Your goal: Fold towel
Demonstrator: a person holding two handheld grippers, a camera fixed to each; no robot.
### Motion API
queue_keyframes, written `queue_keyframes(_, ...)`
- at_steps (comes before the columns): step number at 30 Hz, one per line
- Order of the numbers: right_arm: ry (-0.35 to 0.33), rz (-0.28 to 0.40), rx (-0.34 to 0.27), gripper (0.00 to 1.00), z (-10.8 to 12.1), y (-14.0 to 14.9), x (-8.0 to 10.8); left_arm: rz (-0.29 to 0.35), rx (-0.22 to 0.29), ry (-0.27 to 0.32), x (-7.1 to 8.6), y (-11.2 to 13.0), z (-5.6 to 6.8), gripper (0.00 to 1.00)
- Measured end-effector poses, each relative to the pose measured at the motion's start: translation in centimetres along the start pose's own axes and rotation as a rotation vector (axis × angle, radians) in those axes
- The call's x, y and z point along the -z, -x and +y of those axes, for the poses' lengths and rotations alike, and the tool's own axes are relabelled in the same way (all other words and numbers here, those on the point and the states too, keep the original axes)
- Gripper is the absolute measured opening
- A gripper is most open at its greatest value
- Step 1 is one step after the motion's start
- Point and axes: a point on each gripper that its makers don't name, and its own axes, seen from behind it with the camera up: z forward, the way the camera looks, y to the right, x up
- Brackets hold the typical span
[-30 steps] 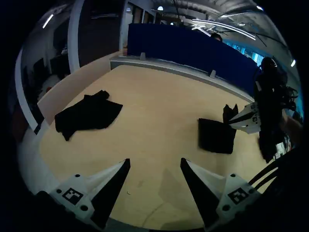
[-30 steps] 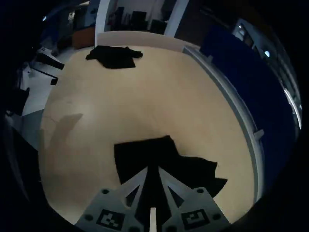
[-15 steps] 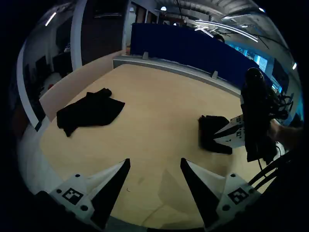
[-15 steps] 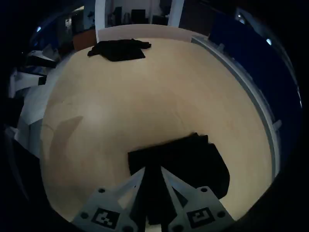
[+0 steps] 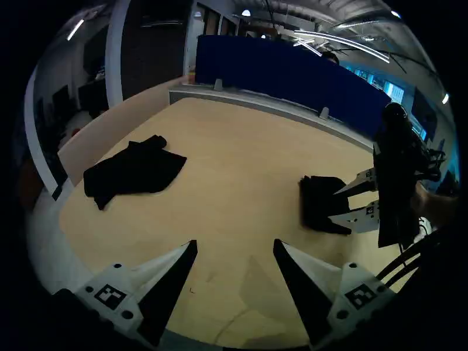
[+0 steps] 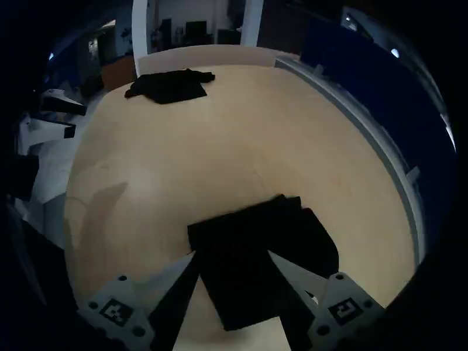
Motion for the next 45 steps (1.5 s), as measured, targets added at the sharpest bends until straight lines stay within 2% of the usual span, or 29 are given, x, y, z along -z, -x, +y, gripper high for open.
queue_keyframes(18,0.048,-0.058,-0.102,0.75,0.4,6.4,3.0,0.001,-0.007,0.018,-0.4,0.0,1.0,0.97)
queue_keyframes(25,0.052,-0.081,-0.137,0.74,0.3,8.6,3.2,0.000,-0.014,0.023,-0.4,-0.1,1.4,0.97)
queue_keyframes(31,0.066,-0.086,-0.159,0.65,0.2,9.5,3.0,-0.001,-0.017,0.024,-0.5,-0.1,1.5,0.97)
queue_keyframes(33,0.066,-0.088,-0.169,0.58,0.1,9.7,2.9,-0.002,-0.018,0.023,-0.5,0.0,1.5,0.97)
queue_keyframes(37,0.062,-0.089,-0.189,0.39,0.0,10.1,2.8,-0.005,-0.016,0.023,-0.5,0.1,1.4,0.97)
queue_keyframes(39,0.062,-0.092,-0.196,0.33,0.0,10.4,2.7,-0.005,-0.013,0.023,-0.5,0.2,1.4,0.97)
queue_keyframes(45,0.060,-0.092,-0.202,0.32,-0.1,10.5,2.8,-0.008,-0.012,0.024,-0.5,0.3,1.5,0.97)
